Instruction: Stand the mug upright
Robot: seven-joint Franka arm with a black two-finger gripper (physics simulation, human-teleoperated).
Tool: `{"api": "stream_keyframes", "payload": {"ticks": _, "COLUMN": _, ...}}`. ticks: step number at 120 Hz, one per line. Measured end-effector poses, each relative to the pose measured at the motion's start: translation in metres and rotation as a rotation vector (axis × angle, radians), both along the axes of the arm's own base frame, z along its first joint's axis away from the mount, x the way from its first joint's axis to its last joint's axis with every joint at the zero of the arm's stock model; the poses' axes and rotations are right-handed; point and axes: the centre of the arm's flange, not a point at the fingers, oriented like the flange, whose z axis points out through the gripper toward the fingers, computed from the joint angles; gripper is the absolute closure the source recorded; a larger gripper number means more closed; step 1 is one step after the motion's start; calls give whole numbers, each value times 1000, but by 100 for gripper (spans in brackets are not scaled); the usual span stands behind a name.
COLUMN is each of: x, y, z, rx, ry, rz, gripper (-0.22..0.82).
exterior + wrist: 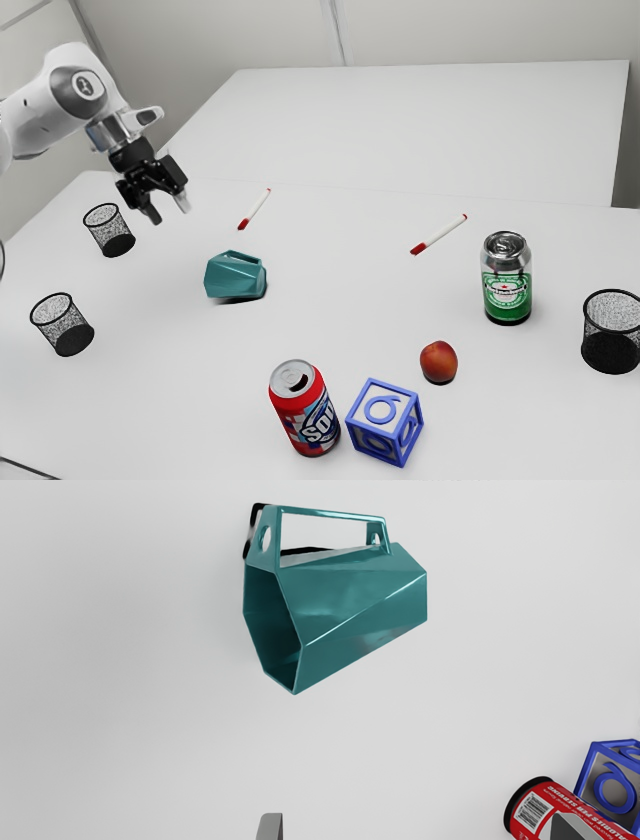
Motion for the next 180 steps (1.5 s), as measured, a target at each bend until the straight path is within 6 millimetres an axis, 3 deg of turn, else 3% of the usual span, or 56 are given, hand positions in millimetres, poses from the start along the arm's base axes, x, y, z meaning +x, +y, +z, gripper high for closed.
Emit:
{"api": "stream_keyframes", "payload": {"ticks": 23, "x": -1, "y": 14, "z": -48, "rx": -85, "ry": -8, "rz": 20, "gripper": 2}}
{"api": "stream_keyframes", "payload": {"ticks": 69, "x": 0, "y": 32, "z": -108, "rx": -196, "ry": -56, "rz": 43, "gripper": 2}}
{"api": "stream_keyframes", "payload": {"ticks": 97, "x": -3, "y": 32, "z": -140, "rx": -291, "ry": -94, "rz": 66, "gripper": 2}}
{"api": "stream_keyframes", "payload": {"ticks": 156, "x": -11, "y": 18, "z": -180, "rx": -526, "ry": -229, "rz": 139, "gripper": 7}}
{"api": "stream_keyframes", "payload": {"ticks": 167, "x": -12, "y": 16, "z": -185, "rx": -549, "ry": -253, "rz": 136, "gripper": 14}}
{"api": "stream_keyframes", "payload": {"ticks": 180, "x": -11, "y": 16, "z": -186, "rx": -561, "ry": -276, "rz": 123, "gripper": 29}}
